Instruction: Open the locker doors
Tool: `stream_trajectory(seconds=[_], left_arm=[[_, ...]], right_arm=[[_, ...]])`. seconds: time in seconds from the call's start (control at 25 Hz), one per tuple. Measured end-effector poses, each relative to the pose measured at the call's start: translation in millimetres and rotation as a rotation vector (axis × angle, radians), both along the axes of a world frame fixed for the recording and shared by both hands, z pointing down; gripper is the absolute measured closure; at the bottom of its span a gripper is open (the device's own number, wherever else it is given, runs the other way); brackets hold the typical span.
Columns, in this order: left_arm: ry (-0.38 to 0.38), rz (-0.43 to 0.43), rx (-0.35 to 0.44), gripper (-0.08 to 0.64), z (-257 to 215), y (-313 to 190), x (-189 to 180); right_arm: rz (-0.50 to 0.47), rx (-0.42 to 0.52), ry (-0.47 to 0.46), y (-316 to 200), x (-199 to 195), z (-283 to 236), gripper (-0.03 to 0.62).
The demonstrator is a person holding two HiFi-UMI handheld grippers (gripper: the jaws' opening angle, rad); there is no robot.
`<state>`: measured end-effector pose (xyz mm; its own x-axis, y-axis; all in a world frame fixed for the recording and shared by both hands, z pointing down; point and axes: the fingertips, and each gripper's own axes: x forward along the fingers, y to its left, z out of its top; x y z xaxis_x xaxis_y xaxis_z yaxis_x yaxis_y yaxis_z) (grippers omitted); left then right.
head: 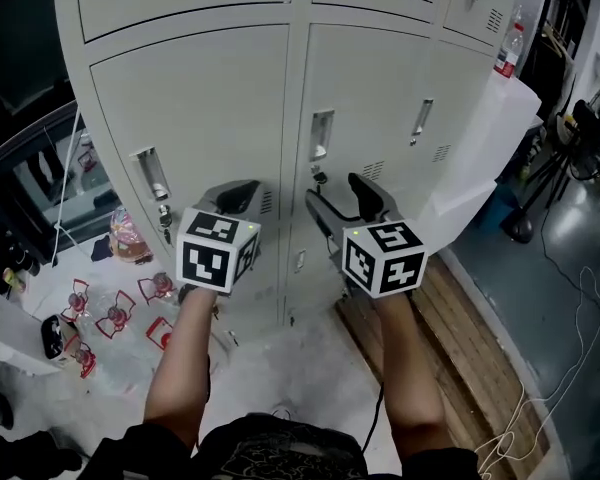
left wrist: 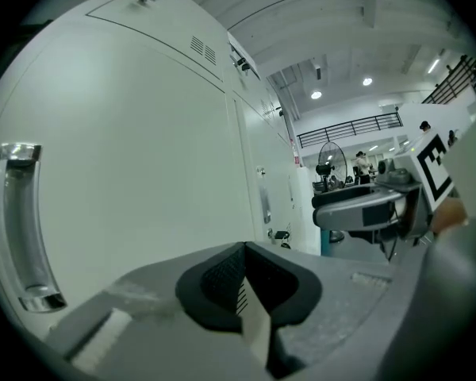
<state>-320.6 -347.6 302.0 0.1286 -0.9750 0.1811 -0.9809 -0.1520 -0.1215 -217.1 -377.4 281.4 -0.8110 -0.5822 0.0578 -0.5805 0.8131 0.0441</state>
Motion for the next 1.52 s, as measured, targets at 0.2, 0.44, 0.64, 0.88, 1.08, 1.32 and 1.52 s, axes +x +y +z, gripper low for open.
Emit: stream_trajectory(seconds=[0.2, 0.44, 0.64, 0.88, 1.08, 1.32, 1.52], left_arm=[[-0.024, -0.048, -0.009, 0.560, 3, -5, -5], [-0.040, -0.162, -0.024, 0.560, 7, -6, -10], [-0.034, -0.253, -0.039, 0.560, 10, -7, -13], [-0.042, -0.337, -0.041, 0.560, 9, -5, -13], [-0.043, -0.400, -0.047, 0.560, 5, 2, -11], [-0.063, -0.485, -0.064, 0.560, 6, 17, -10], [-0.058, -0.549, -0.071, 0.560, 11, 31, -7]], right_arm=[[-0.087, 0.011, -0.016, -9, -16, -6, 0.278], [-0.230, 0.015, -0.030, -19, -33, -9, 0.278], [-0.321, 0.014, -0.032, -29, -44, -14, 0.278], [-0.412, 0.005, -0.039, -36, -53, -16, 0.278], [-0.481, -0.002, -0.036, -38, -60, -15, 0.278], [-0.571, -0.028, -0.063, -33, -66, -16, 0.278], [-0.608, -0.037, -0.071, -32, -66, -17, 0.278]])
